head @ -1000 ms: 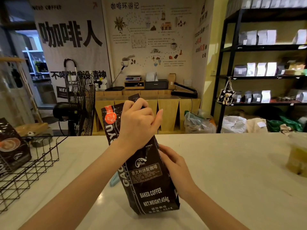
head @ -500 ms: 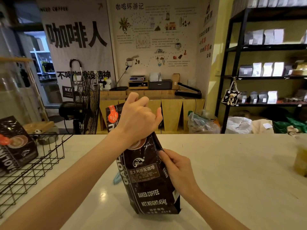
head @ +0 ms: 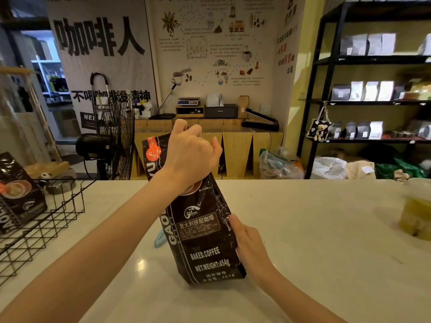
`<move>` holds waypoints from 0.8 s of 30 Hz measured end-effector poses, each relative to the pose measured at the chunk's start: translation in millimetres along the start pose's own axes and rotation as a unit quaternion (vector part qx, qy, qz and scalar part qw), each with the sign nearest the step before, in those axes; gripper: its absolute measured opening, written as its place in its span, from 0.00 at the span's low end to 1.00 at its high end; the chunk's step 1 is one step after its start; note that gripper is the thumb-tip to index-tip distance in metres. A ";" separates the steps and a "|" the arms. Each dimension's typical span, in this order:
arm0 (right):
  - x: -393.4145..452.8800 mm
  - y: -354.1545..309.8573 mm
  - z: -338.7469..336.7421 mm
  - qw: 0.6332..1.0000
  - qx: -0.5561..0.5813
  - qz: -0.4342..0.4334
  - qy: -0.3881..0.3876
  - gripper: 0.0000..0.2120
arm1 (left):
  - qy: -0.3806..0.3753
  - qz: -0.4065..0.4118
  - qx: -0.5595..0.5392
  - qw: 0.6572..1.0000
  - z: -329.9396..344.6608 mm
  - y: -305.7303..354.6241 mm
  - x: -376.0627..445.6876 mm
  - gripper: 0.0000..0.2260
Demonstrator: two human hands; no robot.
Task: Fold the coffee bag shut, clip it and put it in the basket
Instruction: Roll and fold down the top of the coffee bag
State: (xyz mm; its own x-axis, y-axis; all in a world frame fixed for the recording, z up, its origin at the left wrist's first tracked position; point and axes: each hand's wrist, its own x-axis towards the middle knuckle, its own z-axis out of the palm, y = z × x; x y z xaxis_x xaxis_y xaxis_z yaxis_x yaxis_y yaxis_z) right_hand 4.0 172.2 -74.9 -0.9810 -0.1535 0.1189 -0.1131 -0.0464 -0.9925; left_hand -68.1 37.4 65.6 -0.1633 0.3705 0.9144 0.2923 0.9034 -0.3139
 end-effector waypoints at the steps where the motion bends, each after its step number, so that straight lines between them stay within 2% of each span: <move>1: -0.1 0.5 0.7 1.000 -0.006 -0.009 0.015 0.27 | -0.002 0.003 0.001 1.000 0.5 -0.2 0.7 0.21; 5: -3.3 4.0 4.4 0.997 -0.036 -0.044 0.048 0.36 | -0.008 -0.001 0.008 1.000 5.2 4.2 0.5 0.20; 9: -5.9 1.5 2.4 0.999 -0.036 -0.019 0.024 0.28 | -0.005 -0.007 0.004 1.000 7.5 11.8 -0.6 0.20; 13: -2.6 1.1 -7.4 0.995 -0.011 0.083 -0.049 0.23 | 0.000 -0.021 0.006 1.000 7.4 10.5 -1.2 0.20; 17: -3.3 5.0 -4.5 0.988 0.013 0.145 -0.054 0.27 | -0.009 -0.044 0.022 0.999 7.7 10.0 -1.7 0.21; 24: -3.9 7.3 -4.1 0.985 0.068 0.146 -0.057 0.24 | -0.032 -0.071 0.039 0.996 7.7 4.5 -3.7 0.22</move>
State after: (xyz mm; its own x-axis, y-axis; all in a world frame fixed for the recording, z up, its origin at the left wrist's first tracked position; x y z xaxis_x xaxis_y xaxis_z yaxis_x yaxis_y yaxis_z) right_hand 6.4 176.5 -82.7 -0.9438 -0.2888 -0.1608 0.2008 -0.1146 -0.9729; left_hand -73.5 41.8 58.8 -0.2586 0.2480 0.9336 0.1876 0.9610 -0.2033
